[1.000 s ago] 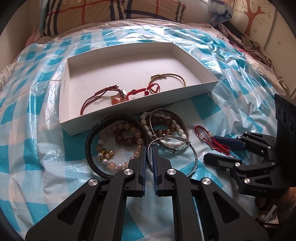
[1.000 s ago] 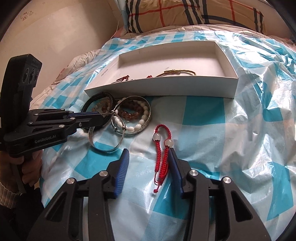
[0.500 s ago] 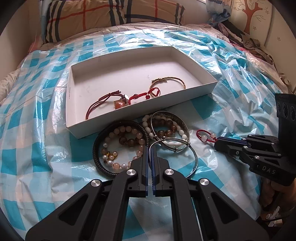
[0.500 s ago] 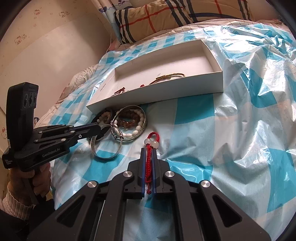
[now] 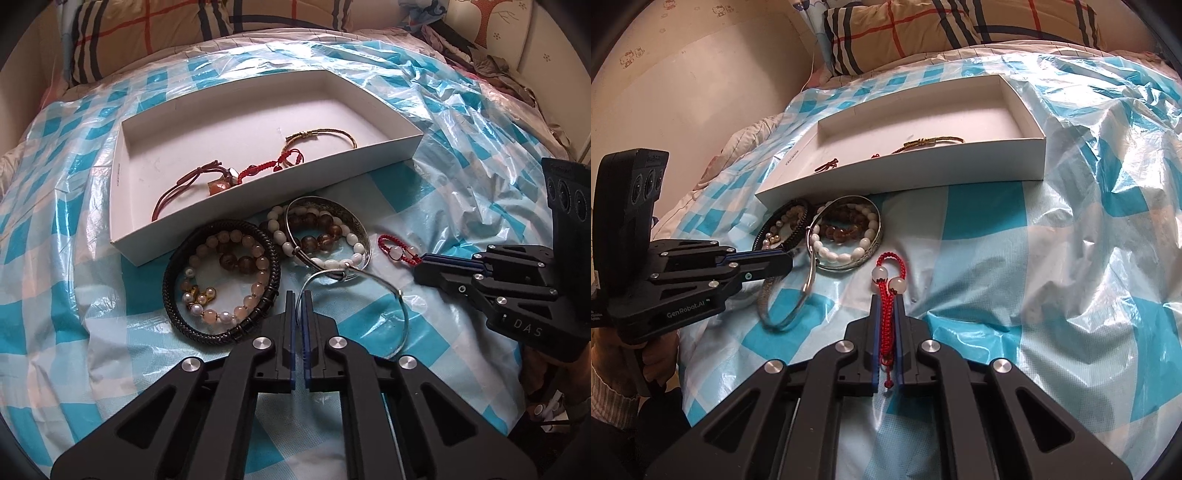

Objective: Organize jewelry

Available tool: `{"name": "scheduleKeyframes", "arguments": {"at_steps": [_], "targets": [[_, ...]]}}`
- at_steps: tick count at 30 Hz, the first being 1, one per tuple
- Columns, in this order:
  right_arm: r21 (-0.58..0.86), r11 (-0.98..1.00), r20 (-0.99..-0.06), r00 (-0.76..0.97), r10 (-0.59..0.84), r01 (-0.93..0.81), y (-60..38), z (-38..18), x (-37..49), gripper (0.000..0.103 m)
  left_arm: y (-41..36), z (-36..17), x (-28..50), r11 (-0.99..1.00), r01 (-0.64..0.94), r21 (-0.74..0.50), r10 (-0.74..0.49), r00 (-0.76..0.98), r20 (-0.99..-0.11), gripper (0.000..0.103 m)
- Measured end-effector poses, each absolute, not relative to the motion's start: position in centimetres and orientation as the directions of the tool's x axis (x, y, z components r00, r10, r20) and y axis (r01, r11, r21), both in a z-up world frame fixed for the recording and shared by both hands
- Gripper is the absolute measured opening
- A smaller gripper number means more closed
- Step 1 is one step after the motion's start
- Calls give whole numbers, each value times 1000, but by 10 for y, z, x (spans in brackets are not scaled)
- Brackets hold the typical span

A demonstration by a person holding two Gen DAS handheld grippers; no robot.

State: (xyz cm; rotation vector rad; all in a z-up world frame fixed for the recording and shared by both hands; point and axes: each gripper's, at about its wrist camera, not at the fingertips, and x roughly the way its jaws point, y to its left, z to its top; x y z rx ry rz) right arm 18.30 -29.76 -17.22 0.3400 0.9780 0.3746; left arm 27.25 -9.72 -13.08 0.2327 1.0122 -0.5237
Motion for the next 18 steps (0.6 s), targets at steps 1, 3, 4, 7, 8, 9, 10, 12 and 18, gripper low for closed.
{"name": "scheduleKeyframes", "arguments": {"at_steps": [1,3,4,7,8,9,10,12,18], "targets": [[443,883,-732,507,455,-153,-298,-172,183,7,-95,-129,271,856,513,-60,-313,422,-851,3],[456,878,-725,509,463,-150,-300,-171,182,7,-87,-124,270,865,494,-85,-324,423,-846,3],[469,871,-718,511,472,-147,-302,-170,181,7,-83,-122,270,870,485,-92,-326,425,-844,3],[498,855,-687,535,492,-146,-308,-164,177,6,-76,-118,267,882,463,-88,-316,440,-840,3],[504,851,-677,544,496,-149,-309,-161,176,6,-75,-117,267,885,458,-89,-314,443,-840,3],[508,847,-667,553,500,-153,-309,-158,175,6,-74,-117,268,887,453,-86,-309,447,-840,3],[510,845,-660,559,503,-158,-309,-155,174,6,-74,-118,268,890,449,-83,-305,450,-839,3],[514,841,-648,565,511,-171,-306,-150,174,6,-74,-118,268,894,440,-79,-300,458,-837,3],[518,832,-628,571,528,-200,-296,-145,175,6,-70,-115,268,907,418,-54,-277,493,-825,3]]}}
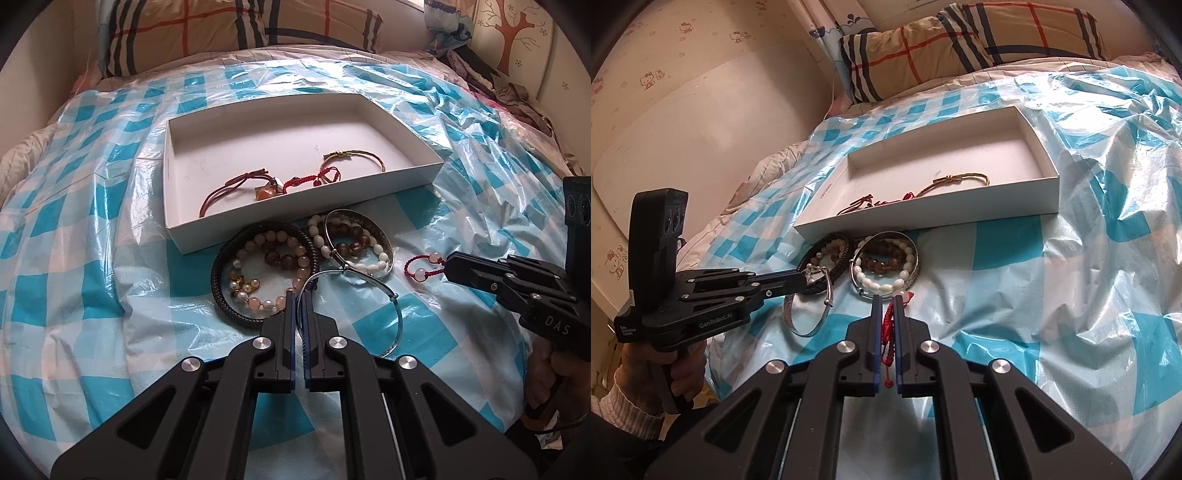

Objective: Organize jewelry

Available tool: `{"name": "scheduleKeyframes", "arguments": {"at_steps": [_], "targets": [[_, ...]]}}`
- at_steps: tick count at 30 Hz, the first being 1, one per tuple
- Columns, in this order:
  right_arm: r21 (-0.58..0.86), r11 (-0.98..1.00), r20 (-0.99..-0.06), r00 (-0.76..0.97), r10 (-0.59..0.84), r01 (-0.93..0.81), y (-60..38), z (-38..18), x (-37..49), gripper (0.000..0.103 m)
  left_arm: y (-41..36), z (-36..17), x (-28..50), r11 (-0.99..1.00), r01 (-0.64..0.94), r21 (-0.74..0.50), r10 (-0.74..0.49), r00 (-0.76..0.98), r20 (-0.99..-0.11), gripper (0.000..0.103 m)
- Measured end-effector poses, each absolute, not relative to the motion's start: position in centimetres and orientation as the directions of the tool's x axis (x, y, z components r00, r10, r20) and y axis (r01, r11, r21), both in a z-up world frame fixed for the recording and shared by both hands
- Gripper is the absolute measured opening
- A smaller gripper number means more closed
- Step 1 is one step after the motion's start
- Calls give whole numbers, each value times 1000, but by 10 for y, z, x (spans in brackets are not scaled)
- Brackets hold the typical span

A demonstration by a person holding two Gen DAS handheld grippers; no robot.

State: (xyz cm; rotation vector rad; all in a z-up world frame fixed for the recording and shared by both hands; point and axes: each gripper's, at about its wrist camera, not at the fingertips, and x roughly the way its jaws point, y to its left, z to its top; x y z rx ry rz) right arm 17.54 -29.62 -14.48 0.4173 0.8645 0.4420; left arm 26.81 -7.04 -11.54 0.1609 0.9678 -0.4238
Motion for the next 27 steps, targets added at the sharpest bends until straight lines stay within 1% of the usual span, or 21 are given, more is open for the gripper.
{"name": "scheduleKeyframes", "arguments": {"at_steps": [9,17,27], "targets": [[516,828,-595,604,531,-219,-296,-133,179,6,-67,-110,268,917,397,-28,-258,539,-802,3],[515,826,-555,647,523,-227,-302,-121,184,6,-61,-104,273,927,369,-61,-275,563,-780,3],[506,831,-531,676,512,-232,-309,-112,195,6,-55,-96,287,937,335,-97,-290,593,-751,3]]}}
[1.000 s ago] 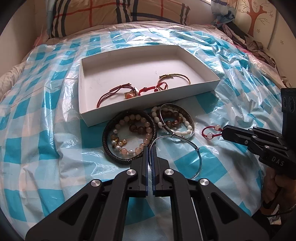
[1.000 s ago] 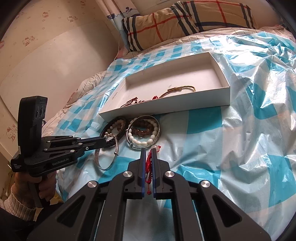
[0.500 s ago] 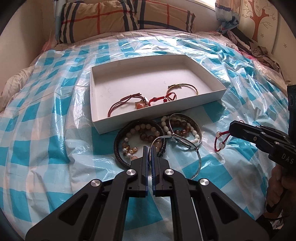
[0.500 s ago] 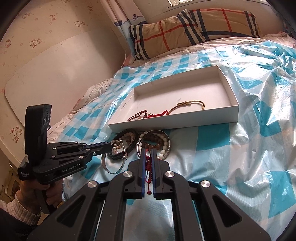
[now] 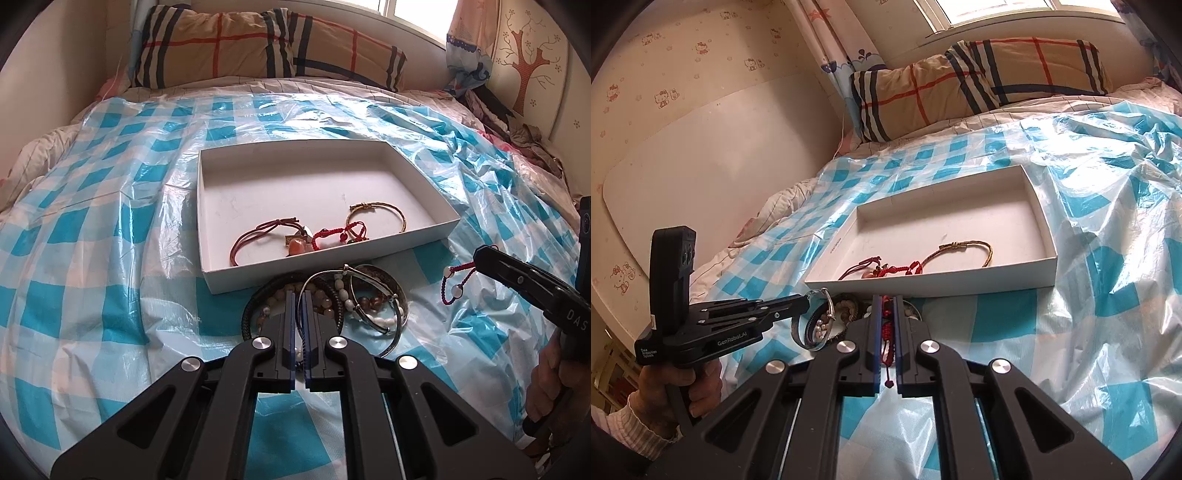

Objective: Organize jewelry

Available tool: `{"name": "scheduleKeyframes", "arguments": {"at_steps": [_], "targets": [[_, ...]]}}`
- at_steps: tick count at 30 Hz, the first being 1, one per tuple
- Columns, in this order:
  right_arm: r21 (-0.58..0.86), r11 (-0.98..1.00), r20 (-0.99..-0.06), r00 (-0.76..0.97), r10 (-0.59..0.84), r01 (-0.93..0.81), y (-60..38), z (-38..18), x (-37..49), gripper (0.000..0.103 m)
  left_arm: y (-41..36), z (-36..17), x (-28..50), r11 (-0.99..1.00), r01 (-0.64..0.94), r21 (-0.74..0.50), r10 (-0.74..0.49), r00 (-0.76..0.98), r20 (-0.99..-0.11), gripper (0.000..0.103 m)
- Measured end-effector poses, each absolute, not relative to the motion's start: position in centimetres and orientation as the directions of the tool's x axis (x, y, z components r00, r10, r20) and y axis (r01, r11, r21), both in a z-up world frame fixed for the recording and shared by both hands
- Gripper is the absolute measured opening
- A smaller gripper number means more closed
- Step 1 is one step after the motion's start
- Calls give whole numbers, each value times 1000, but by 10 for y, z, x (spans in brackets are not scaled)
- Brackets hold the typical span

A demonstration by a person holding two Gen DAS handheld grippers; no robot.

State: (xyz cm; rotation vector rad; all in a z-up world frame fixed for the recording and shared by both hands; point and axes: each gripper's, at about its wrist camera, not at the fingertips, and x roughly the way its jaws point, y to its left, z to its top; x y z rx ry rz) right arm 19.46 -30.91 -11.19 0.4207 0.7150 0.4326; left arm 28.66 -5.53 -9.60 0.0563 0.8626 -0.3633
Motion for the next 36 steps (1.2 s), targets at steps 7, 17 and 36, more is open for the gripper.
{"name": "scheduleKeyframes", "arguments": {"at_steps": [7,17,36], "targets": [[502,826,-513,681,522,-255,-302,-109,212,6,-64,-91,301,937,336,-100,-297,609,-736,3],[492,825,-492,693,528,-279,-291,-105,250,6,-74,-89,327,938,332,-103,-300,624,-722,3],[449,883,-613,671,417,-138,-297,-138,290,42,-82,-114,368,957,271,-98,-251,613,-749,6]]}}
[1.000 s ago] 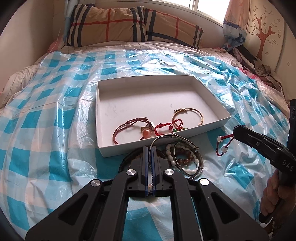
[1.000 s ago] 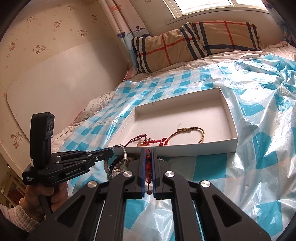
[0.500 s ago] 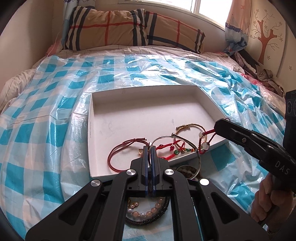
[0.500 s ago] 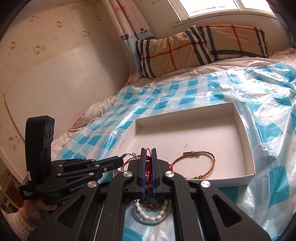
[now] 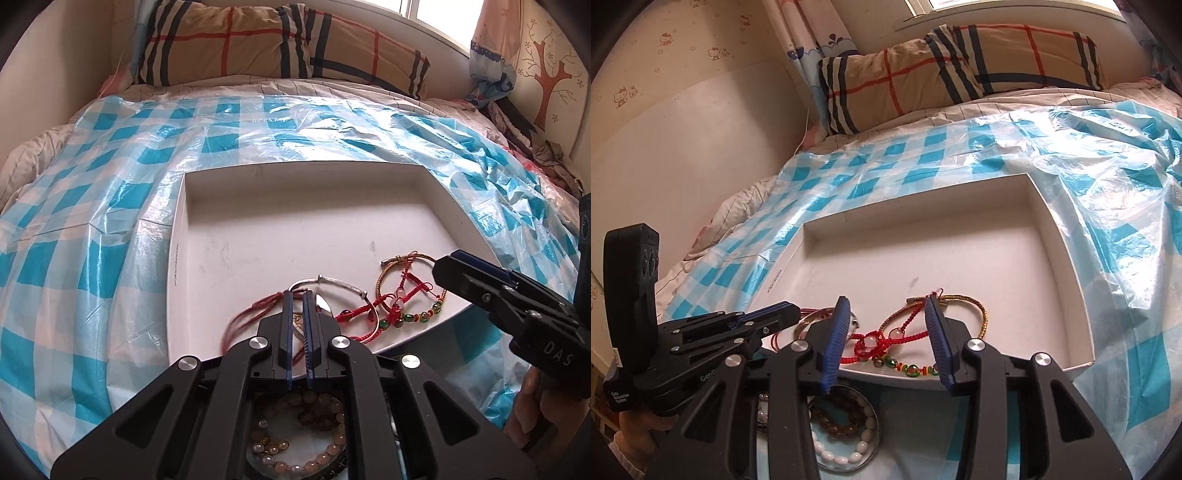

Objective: Organize jewelry

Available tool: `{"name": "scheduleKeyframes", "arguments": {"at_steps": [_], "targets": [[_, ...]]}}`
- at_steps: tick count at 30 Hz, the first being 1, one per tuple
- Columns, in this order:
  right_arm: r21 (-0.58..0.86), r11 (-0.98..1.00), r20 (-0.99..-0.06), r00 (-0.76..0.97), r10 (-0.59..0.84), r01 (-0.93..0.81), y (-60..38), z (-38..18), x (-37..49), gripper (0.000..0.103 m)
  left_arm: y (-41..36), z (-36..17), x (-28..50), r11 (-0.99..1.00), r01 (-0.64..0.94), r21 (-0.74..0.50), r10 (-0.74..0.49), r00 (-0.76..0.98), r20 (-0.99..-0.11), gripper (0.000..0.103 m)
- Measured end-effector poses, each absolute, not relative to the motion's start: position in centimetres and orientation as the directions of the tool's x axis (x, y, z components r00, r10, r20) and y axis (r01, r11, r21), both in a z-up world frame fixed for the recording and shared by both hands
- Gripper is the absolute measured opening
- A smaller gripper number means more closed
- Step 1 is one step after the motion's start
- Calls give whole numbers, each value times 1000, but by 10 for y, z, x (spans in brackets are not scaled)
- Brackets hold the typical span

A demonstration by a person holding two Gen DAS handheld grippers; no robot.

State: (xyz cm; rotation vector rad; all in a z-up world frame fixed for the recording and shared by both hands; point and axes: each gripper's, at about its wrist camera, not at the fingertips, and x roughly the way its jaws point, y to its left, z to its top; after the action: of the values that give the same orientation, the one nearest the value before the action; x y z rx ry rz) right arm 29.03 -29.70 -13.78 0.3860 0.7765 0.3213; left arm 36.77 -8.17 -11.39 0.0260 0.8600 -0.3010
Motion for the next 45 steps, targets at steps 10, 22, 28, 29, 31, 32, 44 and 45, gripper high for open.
{"name": "scheduleKeyframes", "arguments": {"at_steps": [10,22,28,29,31,32,44,45], "targets": [[472,873,-634,639,435,-126,-305,-145,249,45,-34,-111,333,966,198,-167,-256,628,-735,27],[447,870,-677,556,482,-209,-279,-153,240,52,-24,-137,306,963,237,-126,-239,548,-802,31],[406,864,-703,503,503,-297,-254,-152,241,70,-29,-139,304,957,259,-128,-254,542,-801,33],[396,864,-709,494,503,-311,-250,-153,241,73,-30,-140,303,956,264,-129,-258,541,-801,34],[367,866,-734,467,494,-339,-239,-155,246,78,-32,-140,302,954,272,-129,-262,537,-802,34],[348,872,-748,459,480,-345,-234,-158,248,78,-33,-140,302,953,275,-128,-263,536,-802,34],[364,885,-766,447,462,-290,-249,-167,239,61,-52,-141,298,930,355,-99,-280,505,-816,20],[365,887,-767,448,459,-284,-251,-166,236,61,-54,-140,296,925,367,-100,-287,501,-817,20]]}}
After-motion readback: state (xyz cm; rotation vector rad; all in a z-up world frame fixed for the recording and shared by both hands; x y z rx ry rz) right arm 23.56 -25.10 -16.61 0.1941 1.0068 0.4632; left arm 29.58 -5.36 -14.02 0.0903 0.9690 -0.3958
